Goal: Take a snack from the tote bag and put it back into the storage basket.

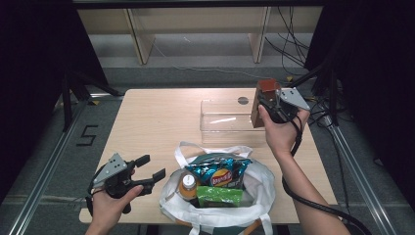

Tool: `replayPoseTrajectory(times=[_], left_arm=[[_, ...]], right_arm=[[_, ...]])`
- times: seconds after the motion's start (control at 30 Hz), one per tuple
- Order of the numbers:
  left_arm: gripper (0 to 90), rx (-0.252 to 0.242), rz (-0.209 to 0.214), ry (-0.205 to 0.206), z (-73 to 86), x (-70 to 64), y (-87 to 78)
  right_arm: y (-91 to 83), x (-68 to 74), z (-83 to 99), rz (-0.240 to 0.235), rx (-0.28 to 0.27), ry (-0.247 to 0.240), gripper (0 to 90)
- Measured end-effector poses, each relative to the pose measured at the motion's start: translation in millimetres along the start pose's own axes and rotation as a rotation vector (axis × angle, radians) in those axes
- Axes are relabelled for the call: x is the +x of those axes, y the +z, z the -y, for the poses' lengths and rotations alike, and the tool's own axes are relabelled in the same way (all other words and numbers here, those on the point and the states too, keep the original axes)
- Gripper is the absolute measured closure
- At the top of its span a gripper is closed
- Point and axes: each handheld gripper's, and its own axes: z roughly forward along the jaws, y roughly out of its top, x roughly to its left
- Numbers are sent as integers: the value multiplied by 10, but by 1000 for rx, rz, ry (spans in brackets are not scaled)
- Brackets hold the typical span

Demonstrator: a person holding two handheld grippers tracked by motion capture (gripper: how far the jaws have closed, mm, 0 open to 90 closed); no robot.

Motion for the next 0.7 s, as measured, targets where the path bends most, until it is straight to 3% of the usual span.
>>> replayPoseTrajectory(times=[0.53,0.63,0.7], left_arm=[[208,3,0,-12,10,-11,5],[207,2,2,-1,7,-5,3],[207,1,0,-12,11,-12,6]], right_arm=[[57,6,68,16,12,4,390],[78,-3,82,17,3,-29,389],[71,15,91,21,20,-2,389]])
